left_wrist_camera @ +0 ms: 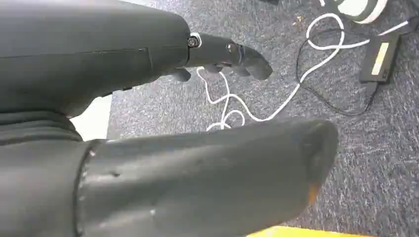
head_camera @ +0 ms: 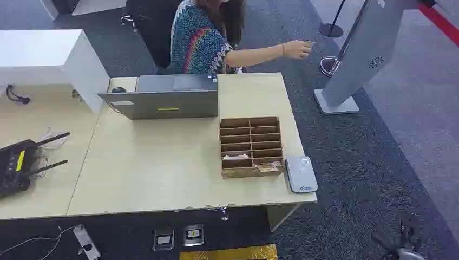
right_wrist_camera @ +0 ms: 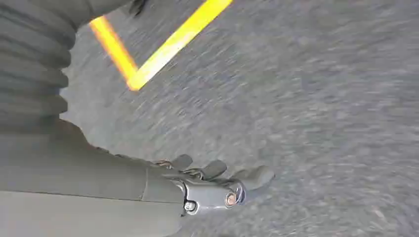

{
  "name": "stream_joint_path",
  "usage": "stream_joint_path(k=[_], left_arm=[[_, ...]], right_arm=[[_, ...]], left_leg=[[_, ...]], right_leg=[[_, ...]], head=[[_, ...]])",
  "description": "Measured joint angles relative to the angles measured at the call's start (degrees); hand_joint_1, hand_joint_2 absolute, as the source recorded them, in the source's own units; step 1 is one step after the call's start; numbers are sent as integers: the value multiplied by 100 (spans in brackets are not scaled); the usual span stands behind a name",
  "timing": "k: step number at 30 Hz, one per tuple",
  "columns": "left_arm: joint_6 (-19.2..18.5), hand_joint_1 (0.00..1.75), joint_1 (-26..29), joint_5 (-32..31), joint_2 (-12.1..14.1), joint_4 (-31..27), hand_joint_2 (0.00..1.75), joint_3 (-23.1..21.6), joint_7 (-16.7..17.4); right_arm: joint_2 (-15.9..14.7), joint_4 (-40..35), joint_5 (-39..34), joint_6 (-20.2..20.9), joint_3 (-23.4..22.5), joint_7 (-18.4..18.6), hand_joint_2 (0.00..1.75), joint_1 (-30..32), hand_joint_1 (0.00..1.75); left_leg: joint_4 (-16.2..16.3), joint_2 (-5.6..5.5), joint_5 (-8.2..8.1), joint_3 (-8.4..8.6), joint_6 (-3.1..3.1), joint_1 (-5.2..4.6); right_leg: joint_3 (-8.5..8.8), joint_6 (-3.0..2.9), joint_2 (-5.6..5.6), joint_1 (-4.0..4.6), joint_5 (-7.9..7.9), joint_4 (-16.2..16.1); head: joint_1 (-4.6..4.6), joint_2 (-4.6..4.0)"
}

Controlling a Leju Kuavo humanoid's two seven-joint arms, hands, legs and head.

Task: Pass the card to the sensor for recognition and then transmit it.

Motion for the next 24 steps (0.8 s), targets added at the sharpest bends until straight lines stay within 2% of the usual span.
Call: stream_joint_path(k=[5,8,9,13,15,17,19,21,24], left_arm=[[50,0,-1,90,-20,0,0,0,0],[70,0,-1,98,-35,0,0,0,0],[83,0,-1,101,-37,0,0,0,0],[120,0,0,98,-35,0,0,0,-35],[153,0,-6,96,-35,0,0,0,-55],[157,0,-10,79,-37,0,0,0,-83],[162,0,-10,48,-35,0,0,0,-112],[162,0,-10,6,-35,0,0,0,-157],[162,0,-6,-96,-35,0,0,0,-223]], right_arm=[[-420,-37,-396,-157,-182,-114,175,-590,0],[-542,-46,-638,-293,-225,-327,175,-806,0],[-573,-48,-779,-383,-249,-499,175,-879,0],[-755,-138,-1494,-1011,-265,-1938,175,-1511,0],[-851,-225,-1798,-1143,-214,-2399,175,-1992,0],[-899,-372,-2369,-1270,44,-2735,175,-2450,0],[-907,-591,-3029,-1452,490,-2846,175,-2795,0],[-936,-912,-3560,-1714,1164,-2861,175,-3051,0],[-984,-1498,-3500,-1987,2338,-2804,175,-3379,0]], left_leg=[[0,0,5,2,7,-2],[0,-4,5,0,7,-2],[0,-5,6,-4,8,-3],[0,3,8,-9,12,-11],[0,11,10,-7,14,-11],[0,10,15,-5,20,-11],[1,-5,21,-10,28,-12],[2,-19,26,-15,34,-18],[1,-16,29,-26,38,-20]], right_leg=[[0,1,-1,-1,0,1],[1,1,-12,-1,0,1],[2,1,-13,-2,1,1],[-8,7,-6,-10,9,5],[-7,10,5,-9,12,5],[-5,11,3,-9,12,5],[-3,17,-14,-10,16,4],[-4,17,-30,-15,16,4],[-6,18,-27,-17,17,8]], head=[[4,0],[2,2],[4,0],[0,0],[2,2],[2,0],[4,0],[7,0],[4,0]])
